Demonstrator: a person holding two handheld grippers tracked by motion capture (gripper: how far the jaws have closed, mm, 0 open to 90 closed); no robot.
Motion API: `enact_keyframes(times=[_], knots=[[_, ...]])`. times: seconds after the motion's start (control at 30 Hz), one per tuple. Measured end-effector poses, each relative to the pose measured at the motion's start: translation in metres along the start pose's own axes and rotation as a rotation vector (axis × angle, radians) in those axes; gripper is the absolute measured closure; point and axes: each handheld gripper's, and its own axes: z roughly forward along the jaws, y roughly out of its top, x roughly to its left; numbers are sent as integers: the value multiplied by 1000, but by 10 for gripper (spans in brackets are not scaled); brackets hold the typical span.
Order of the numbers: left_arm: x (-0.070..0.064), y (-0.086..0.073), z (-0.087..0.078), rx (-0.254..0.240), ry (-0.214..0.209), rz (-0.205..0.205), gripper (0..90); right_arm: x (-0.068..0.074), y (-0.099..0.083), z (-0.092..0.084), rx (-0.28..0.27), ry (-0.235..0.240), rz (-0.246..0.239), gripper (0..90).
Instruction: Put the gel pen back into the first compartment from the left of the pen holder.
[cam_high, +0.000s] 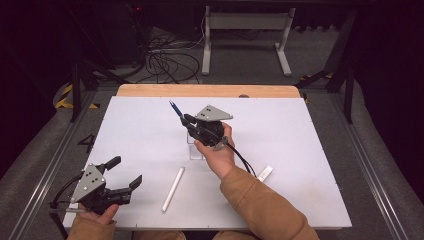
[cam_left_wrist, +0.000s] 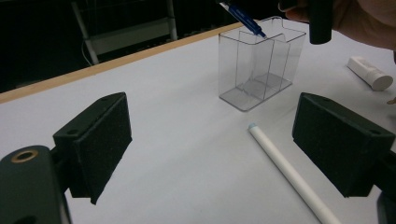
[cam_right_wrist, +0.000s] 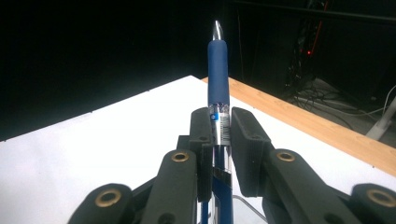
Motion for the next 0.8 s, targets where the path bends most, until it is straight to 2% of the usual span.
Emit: enact_keyframes(times=[0.8], knots=[[0, 0, 1, 2, 0, 8, 126, -1, -11, 2, 49, -1, 21, 795]])
